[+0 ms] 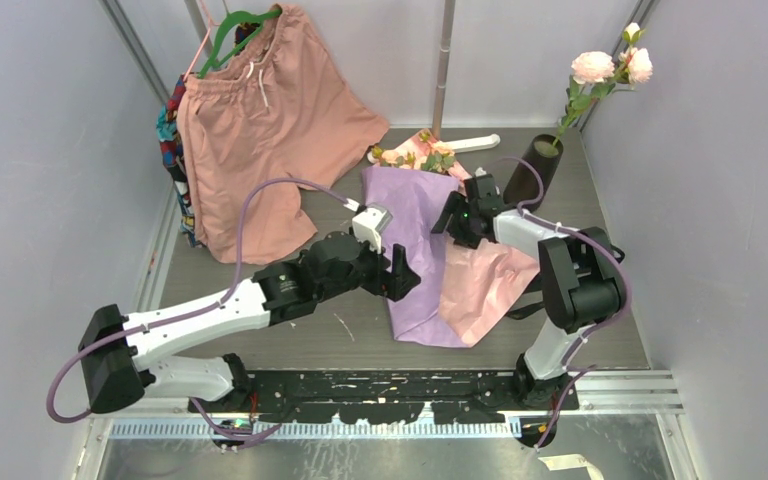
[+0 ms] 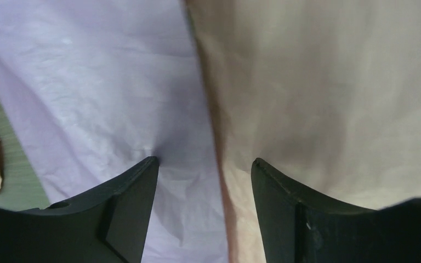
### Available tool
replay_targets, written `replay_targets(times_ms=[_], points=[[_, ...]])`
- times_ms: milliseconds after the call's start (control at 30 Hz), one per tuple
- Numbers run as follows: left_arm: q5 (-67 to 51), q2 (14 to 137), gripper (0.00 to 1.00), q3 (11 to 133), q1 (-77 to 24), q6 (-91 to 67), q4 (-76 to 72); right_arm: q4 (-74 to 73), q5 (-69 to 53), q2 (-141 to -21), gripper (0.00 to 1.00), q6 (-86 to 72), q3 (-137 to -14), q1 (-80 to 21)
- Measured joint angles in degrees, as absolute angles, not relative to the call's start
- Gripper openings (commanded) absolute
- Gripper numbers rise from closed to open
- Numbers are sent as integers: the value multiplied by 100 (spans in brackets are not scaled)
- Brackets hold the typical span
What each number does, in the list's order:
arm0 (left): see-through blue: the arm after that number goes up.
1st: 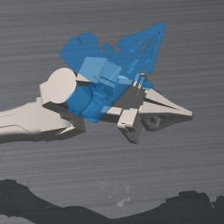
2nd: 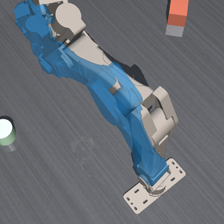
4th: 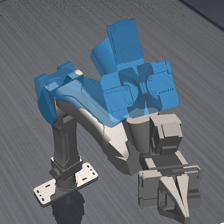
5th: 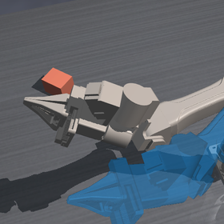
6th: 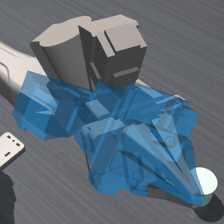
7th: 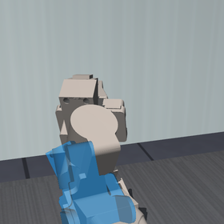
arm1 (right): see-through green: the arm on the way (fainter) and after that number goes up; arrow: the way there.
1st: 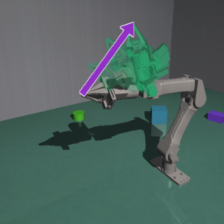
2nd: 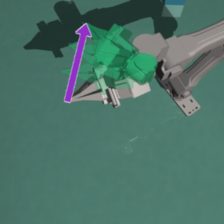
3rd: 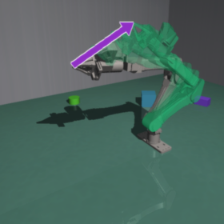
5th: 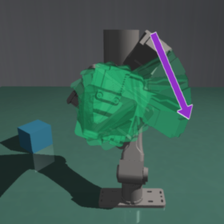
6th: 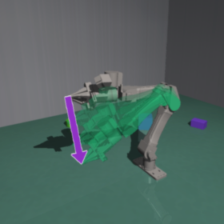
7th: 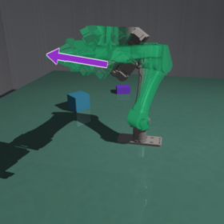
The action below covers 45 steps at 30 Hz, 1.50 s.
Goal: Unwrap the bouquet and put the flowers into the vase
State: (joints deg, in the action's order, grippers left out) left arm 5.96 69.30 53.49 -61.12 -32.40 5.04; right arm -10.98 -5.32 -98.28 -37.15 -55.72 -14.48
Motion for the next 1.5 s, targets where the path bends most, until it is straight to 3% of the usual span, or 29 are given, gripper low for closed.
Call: replay_targets(times_ms=[900, 1300, 1500], points=[[910, 6657, 80, 5127, -6477, -3258, 718, -1352, -395, -9454, 63, -3726, -6665, -3715], [1706, 5454, 80, 5242, -6952, -3131, 1116, -886, -991, -10656, 62, -4025, -6805, -4121], [1981, 5478, 80, 5273, -6952, -3074, 1197, -351, -1540, -10956, 62, -4383, -6807, -4154]])
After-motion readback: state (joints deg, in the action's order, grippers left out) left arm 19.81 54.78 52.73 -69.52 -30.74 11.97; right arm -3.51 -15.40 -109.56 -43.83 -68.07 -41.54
